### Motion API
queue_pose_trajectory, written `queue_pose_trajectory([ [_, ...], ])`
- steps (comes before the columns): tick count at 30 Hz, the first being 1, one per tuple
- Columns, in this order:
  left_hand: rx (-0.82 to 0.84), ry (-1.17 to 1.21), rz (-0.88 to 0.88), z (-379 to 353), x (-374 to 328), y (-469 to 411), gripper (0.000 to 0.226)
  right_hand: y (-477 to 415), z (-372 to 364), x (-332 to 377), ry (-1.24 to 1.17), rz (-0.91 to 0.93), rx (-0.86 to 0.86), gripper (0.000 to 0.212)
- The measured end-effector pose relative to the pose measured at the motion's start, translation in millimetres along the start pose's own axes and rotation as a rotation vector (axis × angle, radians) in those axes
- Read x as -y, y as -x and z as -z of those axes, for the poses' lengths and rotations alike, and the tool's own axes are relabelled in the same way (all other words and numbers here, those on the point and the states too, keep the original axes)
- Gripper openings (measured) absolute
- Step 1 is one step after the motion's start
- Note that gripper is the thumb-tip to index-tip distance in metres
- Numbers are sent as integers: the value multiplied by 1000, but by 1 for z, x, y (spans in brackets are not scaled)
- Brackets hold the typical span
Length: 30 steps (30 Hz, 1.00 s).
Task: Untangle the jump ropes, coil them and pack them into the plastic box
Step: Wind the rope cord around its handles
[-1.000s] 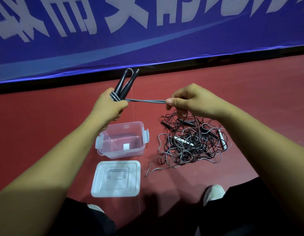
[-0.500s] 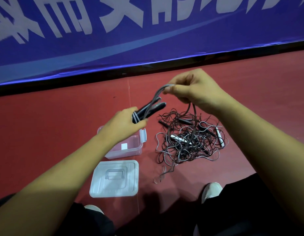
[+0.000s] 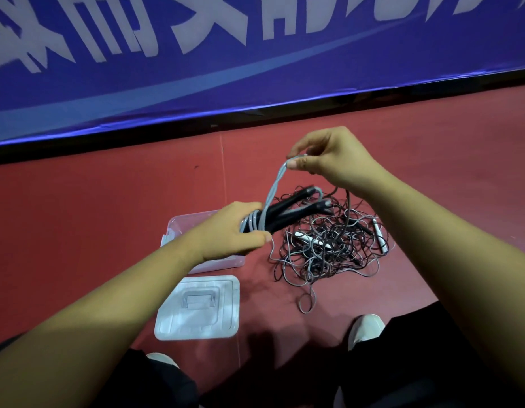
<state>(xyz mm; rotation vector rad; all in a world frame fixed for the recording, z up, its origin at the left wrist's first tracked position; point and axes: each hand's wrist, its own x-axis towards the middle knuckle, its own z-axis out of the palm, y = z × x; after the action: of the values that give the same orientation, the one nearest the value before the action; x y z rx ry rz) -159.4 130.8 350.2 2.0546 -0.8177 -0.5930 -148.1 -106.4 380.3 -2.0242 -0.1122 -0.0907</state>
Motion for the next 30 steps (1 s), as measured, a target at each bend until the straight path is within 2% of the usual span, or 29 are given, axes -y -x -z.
queue_pose_trajectory([
  [2, -89, 336, 17, 5, 1, 1, 31, -1, -4, -8, 20, -58, 59, 18],
  [4, -184, 619, 2, 14, -1, 0, 40, 1, -9, -11, 24, -121, 145, 13],
  [5, -228, 709, 0, 18, -1, -1, 43, 2, -12, -11, 20, -139, 185, 4],
  [8, -273, 842, -19, 26, 1, -2, 49, 4, -20, -8, 23, -156, 258, 10],
  [11, -243, 865, -50, 27, 5, 0, 47, 7, -24, -5, 59, -150, 291, 11],
  [15, -335, 853, 15, 35, 3, 3, 15, 9, -23, 1, 39, -105, 272, 13],
  [18, -388, 881, 91, 42, 2, 2, 21, 9, -21, 8, 86, -33, 237, 10],
  [22, -419, 881, 89, 45, 5, -1, 18, 13, -22, 12, 225, 22, 220, 7],
  [30, -442, 835, 103, 48, 9, -2, 19, 21, -15, 25, 60, -86, 248, 23],
])
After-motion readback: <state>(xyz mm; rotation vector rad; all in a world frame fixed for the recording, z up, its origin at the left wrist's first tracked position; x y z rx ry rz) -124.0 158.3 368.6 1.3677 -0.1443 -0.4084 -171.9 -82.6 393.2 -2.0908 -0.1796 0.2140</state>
